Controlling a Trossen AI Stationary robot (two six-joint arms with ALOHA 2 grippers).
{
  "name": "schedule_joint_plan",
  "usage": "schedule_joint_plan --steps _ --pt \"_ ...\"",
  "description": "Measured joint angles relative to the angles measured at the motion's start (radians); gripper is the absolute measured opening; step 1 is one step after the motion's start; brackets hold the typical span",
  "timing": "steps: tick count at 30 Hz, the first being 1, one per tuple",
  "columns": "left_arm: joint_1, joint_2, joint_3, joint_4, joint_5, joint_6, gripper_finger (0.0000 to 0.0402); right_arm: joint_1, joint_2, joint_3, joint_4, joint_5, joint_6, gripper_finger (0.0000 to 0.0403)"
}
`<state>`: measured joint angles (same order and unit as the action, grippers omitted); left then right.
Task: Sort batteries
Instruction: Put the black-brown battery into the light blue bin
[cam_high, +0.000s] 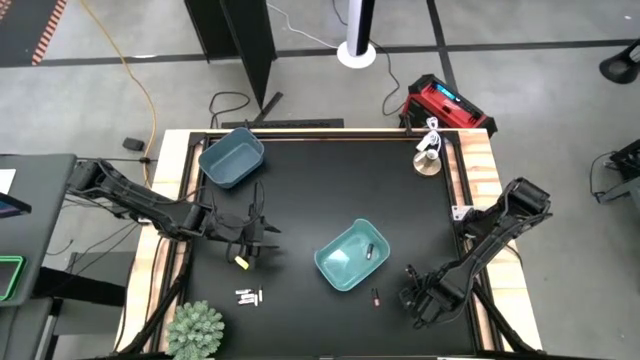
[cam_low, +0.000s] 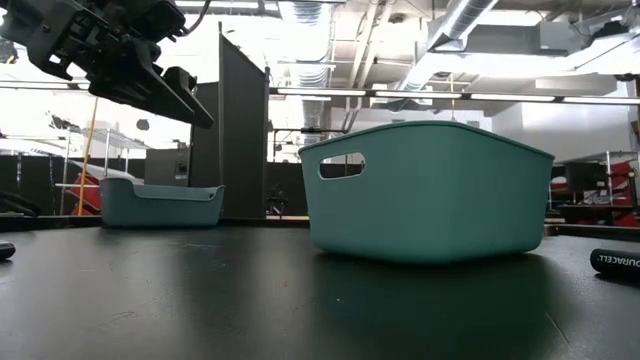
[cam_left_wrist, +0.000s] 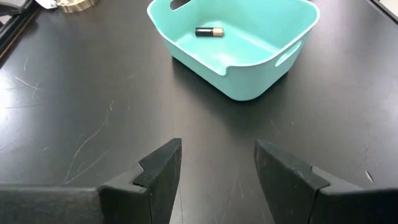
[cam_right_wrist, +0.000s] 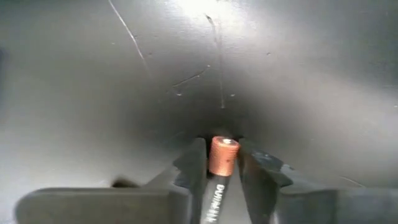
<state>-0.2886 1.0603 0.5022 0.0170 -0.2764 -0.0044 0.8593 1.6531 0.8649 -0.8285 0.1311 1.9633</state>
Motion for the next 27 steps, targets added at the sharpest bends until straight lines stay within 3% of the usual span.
schedule_joint_plan --steps 9,14,18,24,27 --pt "0.000 0.000 0.000 0.000 0.000 0.000 0.0199 0.000 0.001 -0.005 -0.001 -0.003 -0.008 0.0029" --pt "0.000 0.000 0.000 0.000 0.000 0.000 0.0199 0.000 0.000 0.010 -0.033 0.000 -0.039 0.0022" --pt "0.000 0.000 0.000 0.000 0.000 -0.004 0.0199 -0.008 0.007 0.065 -0.184 0.003 -0.097 0.0020" --pt "0.000 0.000 0.000 -0.002 0.007 -0.029 0.0199 -0.040 -0.019 0.184 -0.353 0.060 -0.204 0.0019" --pt "0.000 0.000 0.000 -0.007 0.056 -0.036 0.0199 -0.063 -0.044 0.245 -0.393 0.124 -0.268 0.0019"
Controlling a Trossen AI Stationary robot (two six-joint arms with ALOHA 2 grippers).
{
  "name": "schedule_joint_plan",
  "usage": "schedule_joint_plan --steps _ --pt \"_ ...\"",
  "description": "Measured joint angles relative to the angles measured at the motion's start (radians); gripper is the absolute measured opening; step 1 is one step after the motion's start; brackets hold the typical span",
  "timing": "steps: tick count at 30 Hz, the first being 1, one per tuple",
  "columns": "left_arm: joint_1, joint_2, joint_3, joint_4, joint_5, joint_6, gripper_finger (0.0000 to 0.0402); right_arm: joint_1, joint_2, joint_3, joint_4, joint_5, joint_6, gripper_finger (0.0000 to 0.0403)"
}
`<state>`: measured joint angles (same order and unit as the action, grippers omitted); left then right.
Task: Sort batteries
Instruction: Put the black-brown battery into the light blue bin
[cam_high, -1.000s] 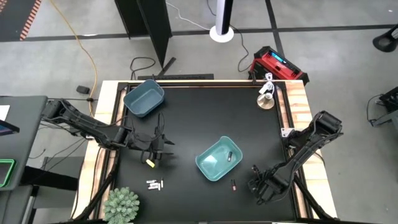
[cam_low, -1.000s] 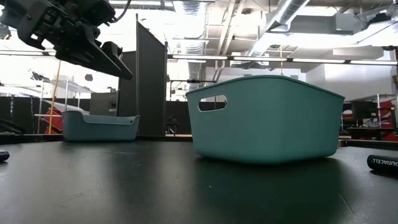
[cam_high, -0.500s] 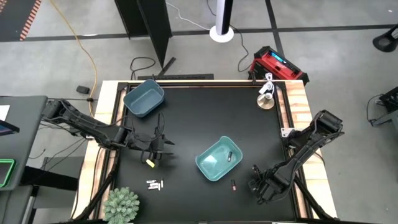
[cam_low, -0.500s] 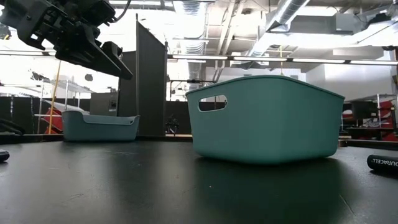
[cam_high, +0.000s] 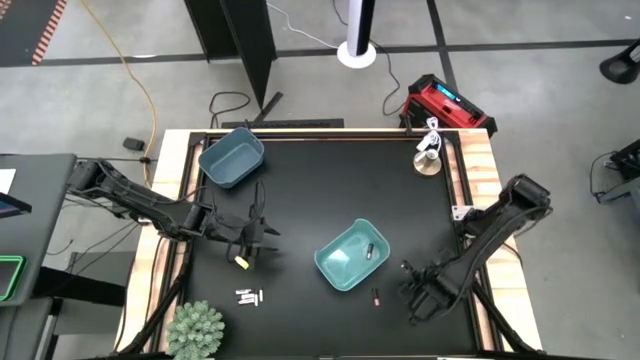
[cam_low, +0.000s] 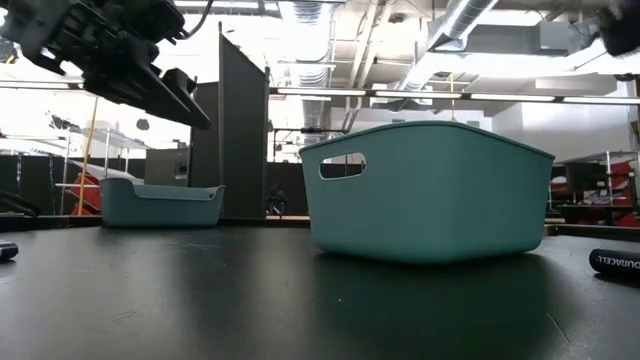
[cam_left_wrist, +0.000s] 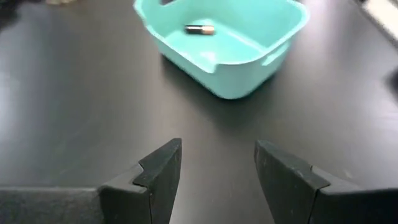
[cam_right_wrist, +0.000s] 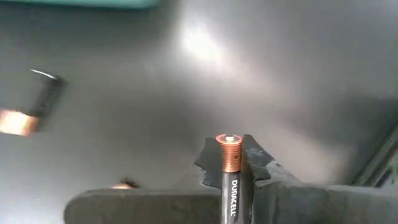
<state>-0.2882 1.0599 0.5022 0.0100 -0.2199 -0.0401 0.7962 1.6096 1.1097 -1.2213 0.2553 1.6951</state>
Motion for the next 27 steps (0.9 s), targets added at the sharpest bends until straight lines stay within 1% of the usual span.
schedule_joint_plan --steps 3,6,9,11,13,15,18,20,22,24,27 --pt "-0.004 0.000 0.000 -0.016 0.041 -0.002 0.0199 -0.025 -0.024 0.047 -0.053 0.068 -0.098 0.0019" --pt "-0.020 0.000 0.000 -0.033 0.043 0.021 0.0199 -0.060 -0.046 0.101 -0.046 0.156 -0.229 0.0019" --pt "-0.040 0.000 0.000 -0.060 0.067 0.045 0.0199 -0.115 -0.051 0.154 -0.031 0.223 -0.391 0.0019" --pt "-0.047 0.000 0.000 -0.077 0.095 0.041 0.0199 -0.163 -0.051 0.179 0.022 0.248 -0.516 0.0019" --pt "-0.053 0.002 0.000 -0.109 0.109 0.022 0.0199 -0.217 -0.051 0.187 0.105 0.250 -0.655 0.0020" --pt "-0.059 0.012 0.000 -0.147 0.111 -0.008 0.0199 -0.267 -0.051 0.188 0.214 0.250 -0.792 0.0022" --pt "-0.073 0.032 0.000 -0.158 0.108 -0.048 0.0199 -0.332 -0.043 0.189 0.328 0.244 -0.943 0.0033" --pt "-0.083 0.042 0.000 -0.152 0.107 -0.069 0.0199 -0.365 -0.032 0.189 0.348 0.223 -0.993 0.0049" --pt "-0.096 0.052 0.000 -0.151 0.103 -0.085 0.0199 -0.389 -0.014 0.189 0.343 0.198 -1.008 0.0074" --pt "-0.110 0.055 0.000 -0.152 0.098 -0.088 0.0199 -0.401 0.002 0.189 0.339 0.179 -1.020 0.0106" --pt "-0.125 0.054 0.000 -0.148 0.094 -0.088 0.0199 -0.400 0.030 0.188 0.341 0.166 -1.024 0.0165"
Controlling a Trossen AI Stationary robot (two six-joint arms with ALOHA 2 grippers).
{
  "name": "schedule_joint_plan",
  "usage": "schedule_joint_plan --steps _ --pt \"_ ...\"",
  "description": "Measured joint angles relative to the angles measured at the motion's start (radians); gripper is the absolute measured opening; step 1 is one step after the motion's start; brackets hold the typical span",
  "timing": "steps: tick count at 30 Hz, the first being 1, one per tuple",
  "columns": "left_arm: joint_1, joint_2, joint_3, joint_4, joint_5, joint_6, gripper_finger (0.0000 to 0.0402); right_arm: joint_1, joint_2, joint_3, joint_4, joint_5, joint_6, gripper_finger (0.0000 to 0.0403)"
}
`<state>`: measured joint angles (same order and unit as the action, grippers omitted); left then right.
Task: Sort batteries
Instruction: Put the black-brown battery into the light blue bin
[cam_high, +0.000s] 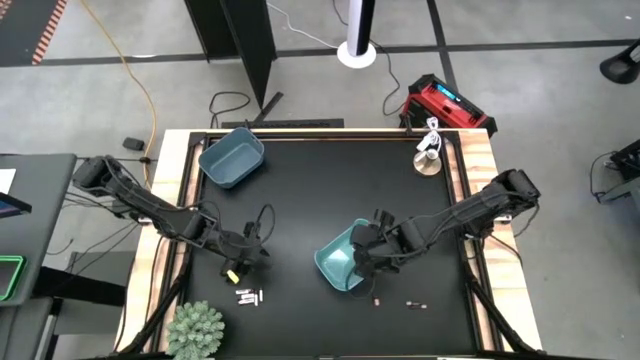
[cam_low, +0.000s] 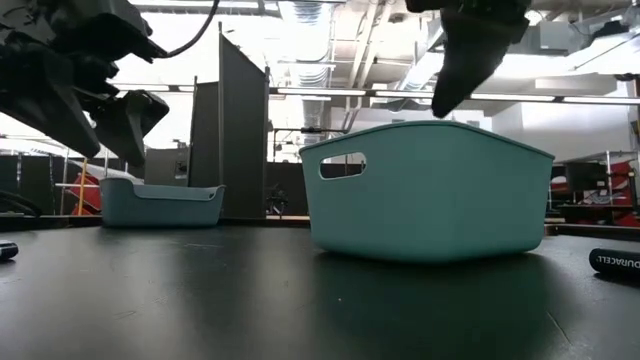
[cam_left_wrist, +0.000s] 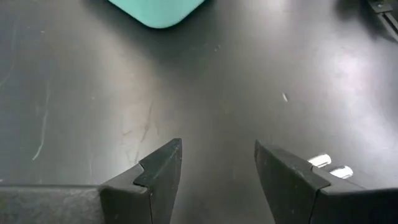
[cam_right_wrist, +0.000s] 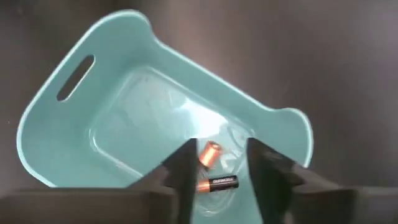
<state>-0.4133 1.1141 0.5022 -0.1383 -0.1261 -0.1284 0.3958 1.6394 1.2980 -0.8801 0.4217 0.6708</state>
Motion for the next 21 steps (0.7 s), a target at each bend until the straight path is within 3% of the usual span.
schedule_joint_plan --steps 4,7,13,21 --pt "-0.013 0.000 0.000 -0.001 0.000 0.000 0.0199 0.012 0.003 0.000 0.004 0.000 -0.002 0.0234" --pt "-0.024 0.000 0.000 0.000 0.006 -0.005 0.0199 0.026 -0.007 0.000 -0.001 0.021 0.002 0.0258" --pt "-0.051 0.000 0.000 0.040 0.009 -0.074 0.0206 0.036 -0.011 0.004 -0.002 0.030 0.005 0.0257" --pt "-0.120 0.000 0.000 0.039 -0.009 -0.111 0.0251 0.036 -0.011 0.004 -0.001 0.032 0.010 0.0254"
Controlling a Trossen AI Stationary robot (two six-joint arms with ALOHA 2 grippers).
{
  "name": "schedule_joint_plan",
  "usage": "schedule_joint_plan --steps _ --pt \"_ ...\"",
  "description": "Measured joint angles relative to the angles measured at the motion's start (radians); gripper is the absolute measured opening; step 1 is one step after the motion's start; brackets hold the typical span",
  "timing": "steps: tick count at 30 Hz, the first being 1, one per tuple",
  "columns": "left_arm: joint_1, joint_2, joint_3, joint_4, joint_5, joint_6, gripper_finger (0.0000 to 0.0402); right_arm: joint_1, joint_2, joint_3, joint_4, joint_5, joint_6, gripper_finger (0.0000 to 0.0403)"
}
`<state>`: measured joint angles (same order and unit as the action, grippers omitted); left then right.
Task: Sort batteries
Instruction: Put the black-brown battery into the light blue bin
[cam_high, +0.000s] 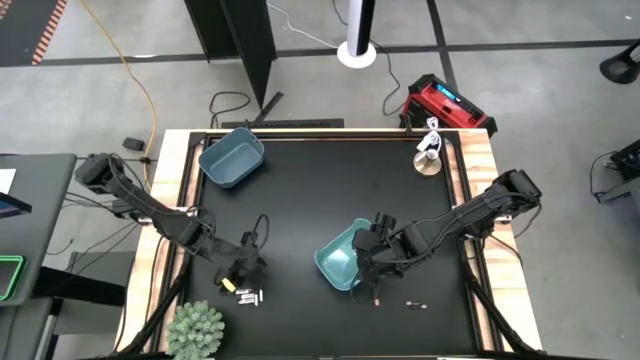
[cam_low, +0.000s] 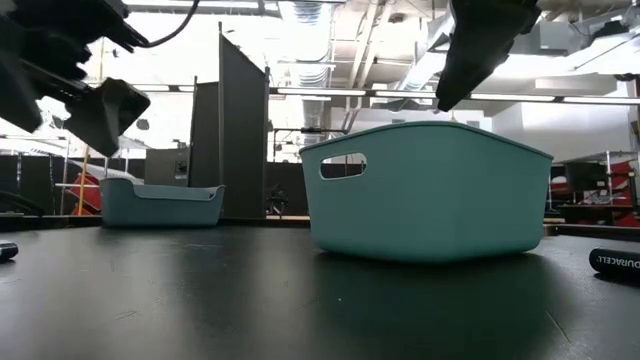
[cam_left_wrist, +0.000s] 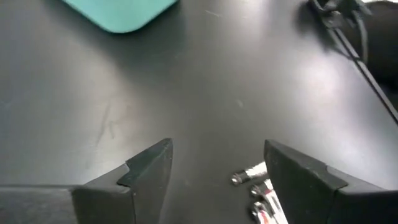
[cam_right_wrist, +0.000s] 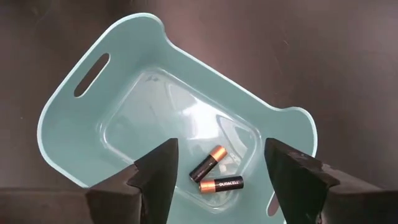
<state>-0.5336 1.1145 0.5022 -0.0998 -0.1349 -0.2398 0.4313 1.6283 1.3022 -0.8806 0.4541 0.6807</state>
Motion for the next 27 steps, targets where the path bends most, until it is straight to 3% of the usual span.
schedule_joint_plan --steps 8,13,27 --pt "-0.062 0.000 0.000 -0.018 -0.036 0.051 0.0258 0.018 0.000 0.000 -0.001 0.000 0.002 0.0253" --pt "-0.070 0.000 0.000 -0.016 -0.108 0.043 0.0258 0.120 0.000 0.000 -0.079 -0.009 0.023 0.0253" --pt "-0.040 0.000 0.000 -0.014 -0.237 0.043 0.0258 0.537 0.014 -0.115 -0.134 -0.094 0.661 0.0253"
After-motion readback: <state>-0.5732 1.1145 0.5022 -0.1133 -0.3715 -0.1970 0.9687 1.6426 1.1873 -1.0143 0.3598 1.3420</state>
